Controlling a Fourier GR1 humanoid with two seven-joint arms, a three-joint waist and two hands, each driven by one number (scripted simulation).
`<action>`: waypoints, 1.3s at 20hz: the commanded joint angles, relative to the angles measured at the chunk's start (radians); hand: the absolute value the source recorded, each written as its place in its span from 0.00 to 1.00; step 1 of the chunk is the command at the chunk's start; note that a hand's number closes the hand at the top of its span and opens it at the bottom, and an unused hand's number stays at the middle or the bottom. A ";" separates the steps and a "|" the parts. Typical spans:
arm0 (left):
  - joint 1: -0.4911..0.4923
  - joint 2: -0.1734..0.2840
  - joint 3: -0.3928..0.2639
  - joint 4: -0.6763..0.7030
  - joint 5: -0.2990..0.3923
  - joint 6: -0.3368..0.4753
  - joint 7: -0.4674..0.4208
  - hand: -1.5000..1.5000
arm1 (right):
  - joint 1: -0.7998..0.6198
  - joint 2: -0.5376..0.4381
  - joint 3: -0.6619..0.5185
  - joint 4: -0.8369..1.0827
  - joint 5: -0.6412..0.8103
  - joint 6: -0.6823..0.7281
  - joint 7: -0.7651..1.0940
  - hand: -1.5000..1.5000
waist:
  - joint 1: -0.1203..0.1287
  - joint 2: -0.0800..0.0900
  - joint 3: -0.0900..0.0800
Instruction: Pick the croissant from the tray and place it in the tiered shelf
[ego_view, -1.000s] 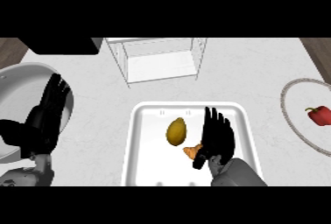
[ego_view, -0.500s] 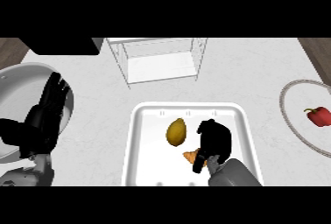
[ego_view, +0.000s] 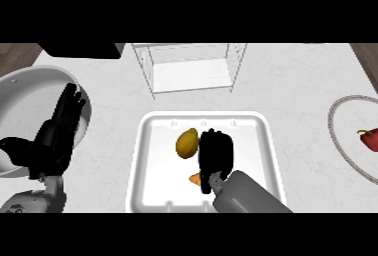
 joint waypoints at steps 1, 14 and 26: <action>-0.004 -0.023 -0.030 0.001 -0.024 0.004 -0.013 0.50 | -0.147 0.026 0.126 0.066 -0.144 -0.076 0.025 1.00 | 0.030 0.009 0.005; -0.020 -0.015 0.011 0.009 -0.008 -0.001 0.027 0.50 | -0.428 0.027 0.067 -0.211 -0.306 -0.394 0.201 1.00 | -0.009 -0.010 0.004; 0.033 -0.009 0.036 0.014 -0.003 -0.023 -0.020 0.50 | -0.644 0.026 -0.140 -0.164 -0.103 -0.291 0.368 1.00 | -0.036 -0.008 0.003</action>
